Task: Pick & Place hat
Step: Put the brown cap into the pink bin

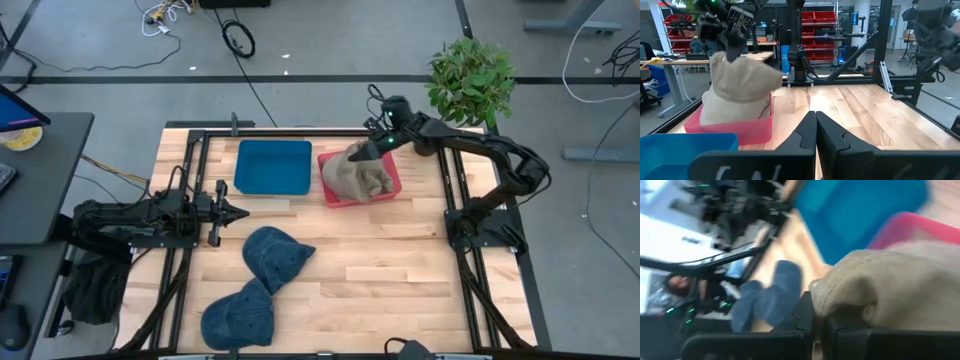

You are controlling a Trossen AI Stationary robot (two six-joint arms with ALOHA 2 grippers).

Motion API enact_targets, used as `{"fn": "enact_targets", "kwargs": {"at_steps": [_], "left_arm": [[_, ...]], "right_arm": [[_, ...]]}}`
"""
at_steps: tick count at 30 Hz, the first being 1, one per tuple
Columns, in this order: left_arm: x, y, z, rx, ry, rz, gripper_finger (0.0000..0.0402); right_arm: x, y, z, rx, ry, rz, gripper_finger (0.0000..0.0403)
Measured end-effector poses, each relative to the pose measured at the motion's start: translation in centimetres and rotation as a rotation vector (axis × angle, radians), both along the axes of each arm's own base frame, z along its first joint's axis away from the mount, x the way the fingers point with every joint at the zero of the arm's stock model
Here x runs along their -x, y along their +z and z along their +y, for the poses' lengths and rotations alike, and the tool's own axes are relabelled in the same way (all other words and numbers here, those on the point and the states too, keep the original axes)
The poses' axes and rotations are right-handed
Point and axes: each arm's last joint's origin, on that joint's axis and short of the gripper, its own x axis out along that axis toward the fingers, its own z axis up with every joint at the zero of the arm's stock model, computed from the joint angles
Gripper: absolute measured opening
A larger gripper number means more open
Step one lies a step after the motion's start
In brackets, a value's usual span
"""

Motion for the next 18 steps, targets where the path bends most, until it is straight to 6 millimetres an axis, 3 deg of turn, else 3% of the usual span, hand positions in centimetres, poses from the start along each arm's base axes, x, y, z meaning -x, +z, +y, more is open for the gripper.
{"fn": "enact_targets", "kwargs": {"at_steps": [5, 18], "left_arm": [[0.0, 0.0, 0.0, 0.000, 0.000, 0.000, 0.0003], [0.0, 0.0, 0.0, 0.000, 0.000, 0.000, 0.0003]], "right_arm": [[0.2, -1.0, -0.8, 0.035, -0.093, 0.084, 0.0008], [1.0, -0.9, -1.6, 0.099, -0.140, 0.094, 0.0056]]}}
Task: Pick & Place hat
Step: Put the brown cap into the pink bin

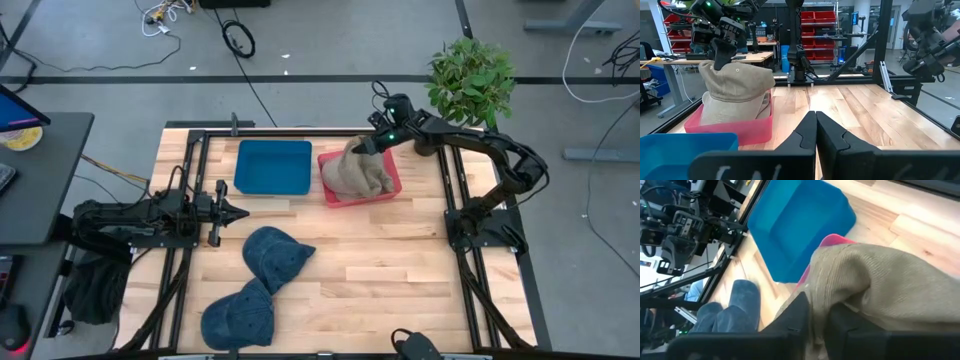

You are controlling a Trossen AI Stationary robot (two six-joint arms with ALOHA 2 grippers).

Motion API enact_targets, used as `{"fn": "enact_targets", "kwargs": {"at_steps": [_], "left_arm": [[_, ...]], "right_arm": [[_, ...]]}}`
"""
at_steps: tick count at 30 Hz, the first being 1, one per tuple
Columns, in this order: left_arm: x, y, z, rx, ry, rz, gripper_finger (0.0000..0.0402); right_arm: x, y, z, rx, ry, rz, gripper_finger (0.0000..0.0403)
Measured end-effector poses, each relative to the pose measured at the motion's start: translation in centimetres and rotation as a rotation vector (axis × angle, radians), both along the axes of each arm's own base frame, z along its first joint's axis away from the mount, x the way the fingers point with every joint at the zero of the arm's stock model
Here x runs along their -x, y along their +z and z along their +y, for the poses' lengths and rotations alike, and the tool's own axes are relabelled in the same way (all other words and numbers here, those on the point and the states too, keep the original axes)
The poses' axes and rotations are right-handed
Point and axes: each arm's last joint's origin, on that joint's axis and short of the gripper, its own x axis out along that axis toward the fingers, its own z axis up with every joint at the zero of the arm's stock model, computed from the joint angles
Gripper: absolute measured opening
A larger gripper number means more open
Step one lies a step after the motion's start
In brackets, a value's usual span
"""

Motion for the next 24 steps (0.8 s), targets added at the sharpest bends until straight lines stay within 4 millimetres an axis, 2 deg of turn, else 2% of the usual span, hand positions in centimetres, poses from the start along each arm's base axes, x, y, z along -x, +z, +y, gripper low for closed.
{"fn": "enact_targets", "kwargs": {"at_steps": [8, 11, 16, 24], "left_arm": [[0.0, 0.0, 0.0, 0.000, 0.000, 0.000, 0.0003], [0.0, 0.0, 0.0, 0.000, 0.000, 0.000, 0.0003], [0.0, 0.0, 0.0, 0.000, 0.000, 0.000, 0.0003], [0.0, 0.0, 0.0, 0.000, 0.000, 0.000, 0.0003]], "right_arm": [[0.6, -0.1, -0.3, -0.029, -0.022, 0.015, 0.0167], [1.1, 0.4, -0.2, -0.025, -0.028, 0.019, 0.0189], [2.0, 2.0, 0.4, 0.029, -0.058, 0.022, 0.0189], [2.9, 5.7, 2.8, 0.180, -0.073, -0.035, 0.0155]]}}
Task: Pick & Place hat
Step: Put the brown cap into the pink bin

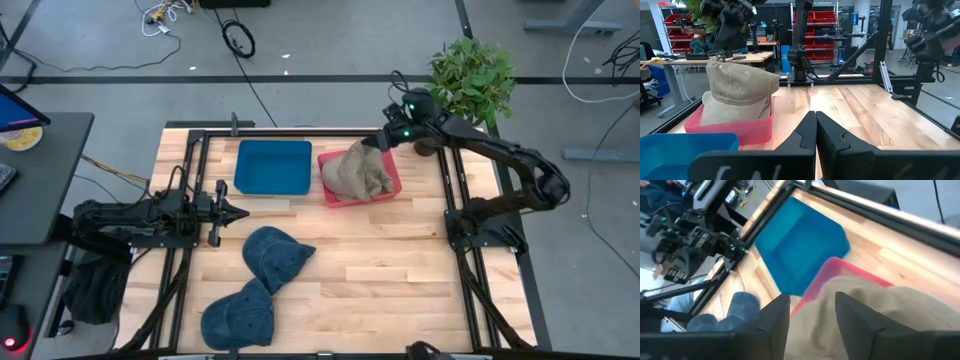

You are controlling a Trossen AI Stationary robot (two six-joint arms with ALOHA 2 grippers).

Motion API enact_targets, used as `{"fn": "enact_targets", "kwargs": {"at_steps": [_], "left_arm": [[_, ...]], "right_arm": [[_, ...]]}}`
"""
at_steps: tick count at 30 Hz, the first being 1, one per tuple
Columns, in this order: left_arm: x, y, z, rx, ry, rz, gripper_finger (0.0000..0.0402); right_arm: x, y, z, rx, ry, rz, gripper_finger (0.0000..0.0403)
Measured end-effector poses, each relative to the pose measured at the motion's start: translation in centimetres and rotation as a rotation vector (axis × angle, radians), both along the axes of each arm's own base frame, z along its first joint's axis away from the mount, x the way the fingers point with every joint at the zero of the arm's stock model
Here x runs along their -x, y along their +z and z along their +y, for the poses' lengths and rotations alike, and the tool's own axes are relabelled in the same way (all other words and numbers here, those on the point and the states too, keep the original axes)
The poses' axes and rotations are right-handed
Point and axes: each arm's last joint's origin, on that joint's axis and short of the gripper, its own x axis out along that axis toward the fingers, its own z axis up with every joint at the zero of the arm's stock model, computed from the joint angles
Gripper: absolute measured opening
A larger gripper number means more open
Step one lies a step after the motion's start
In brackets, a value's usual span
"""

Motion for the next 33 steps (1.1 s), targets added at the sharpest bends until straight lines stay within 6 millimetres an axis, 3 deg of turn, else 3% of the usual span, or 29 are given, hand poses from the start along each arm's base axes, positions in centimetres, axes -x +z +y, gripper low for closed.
{"fn": "enact_targets", "kwargs": {"at_steps": [6, 12, 17, 25, 33], "left_arm": [[0.0, 0.0, 0.0, 0.000, 0.000, 0.000, 0.0003], [0.0, 0.0, 0.0, 0.000, 0.000, 0.000, 0.0003], [0.0, 0.0, 0.0, 0.000, 0.000, 0.000, 0.0003], [0.0, 0.0, 0.0, 0.000, 0.000, 0.000, 0.0003], [0.0, 0.0, 0.0, 0.000, 0.000, 0.000, 0.0003]], "right_arm": [[-0.1, 1.9, 3.3, 0.060, 0.099, -0.022, 0.0103], [-1.3, 0.9, 7.1, 0.077, 0.321, 0.083, 0.0010], [-3.1, 0.2, 9.5, 0.166, 0.397, 0.136, 0.0007], [-5.6, -3.4, 10.8, 0.193, 0.410, 0.339, 0.0003], [-5.3, -5.6, 9.8, 0.169, 0.261, 0.565, 0.0001]]}}
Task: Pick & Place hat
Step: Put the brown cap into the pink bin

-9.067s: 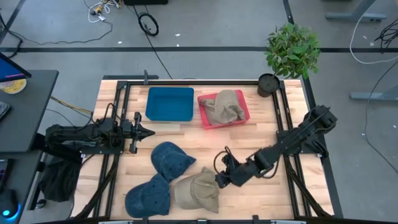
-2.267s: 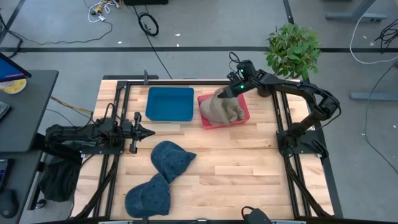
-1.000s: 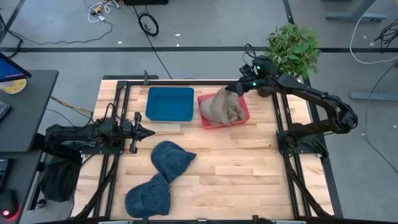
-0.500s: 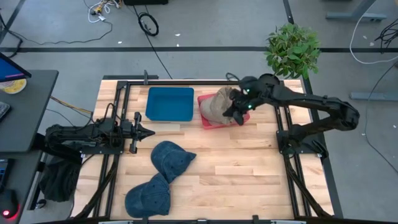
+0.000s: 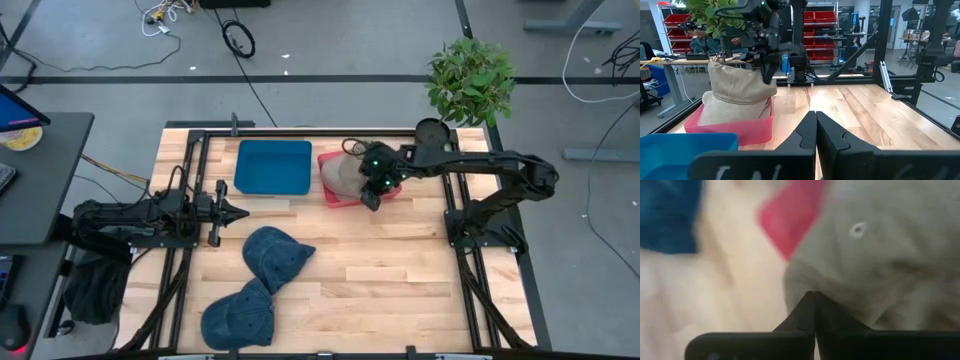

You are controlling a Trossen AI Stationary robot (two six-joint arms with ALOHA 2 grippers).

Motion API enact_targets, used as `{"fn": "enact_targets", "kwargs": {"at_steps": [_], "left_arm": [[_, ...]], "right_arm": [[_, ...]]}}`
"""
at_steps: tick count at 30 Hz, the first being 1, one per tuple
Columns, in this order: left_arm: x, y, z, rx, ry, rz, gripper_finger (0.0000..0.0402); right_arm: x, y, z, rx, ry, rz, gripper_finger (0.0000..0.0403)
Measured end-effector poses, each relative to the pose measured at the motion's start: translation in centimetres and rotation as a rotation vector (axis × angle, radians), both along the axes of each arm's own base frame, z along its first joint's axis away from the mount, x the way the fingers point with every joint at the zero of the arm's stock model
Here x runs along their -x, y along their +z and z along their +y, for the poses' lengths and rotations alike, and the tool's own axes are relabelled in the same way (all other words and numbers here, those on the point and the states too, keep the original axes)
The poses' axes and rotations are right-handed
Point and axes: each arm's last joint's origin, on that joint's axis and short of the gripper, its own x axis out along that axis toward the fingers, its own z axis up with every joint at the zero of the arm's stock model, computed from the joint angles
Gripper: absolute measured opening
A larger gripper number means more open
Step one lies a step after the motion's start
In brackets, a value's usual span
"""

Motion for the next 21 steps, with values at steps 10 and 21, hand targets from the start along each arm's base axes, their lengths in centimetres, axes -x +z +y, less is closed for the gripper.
{"fn": "enact_targets", "kwargs": {"at_steps": [10, 21], "left_arm": [[0.0, 0.0, 0.0, 0.000, 0.000, -0.001, 0.0003], [0.0, 0.0, 0.0, 0.000, 0.000, 0.000, 0.0003]], "right_arm": [[-0.1, -2.3, -2.8, 0.117, -0.111, 0.125, 0.0000], [-1.3, -6.0, -4.0, 0.048, -0.049, 0.212, 0.0000]]}}
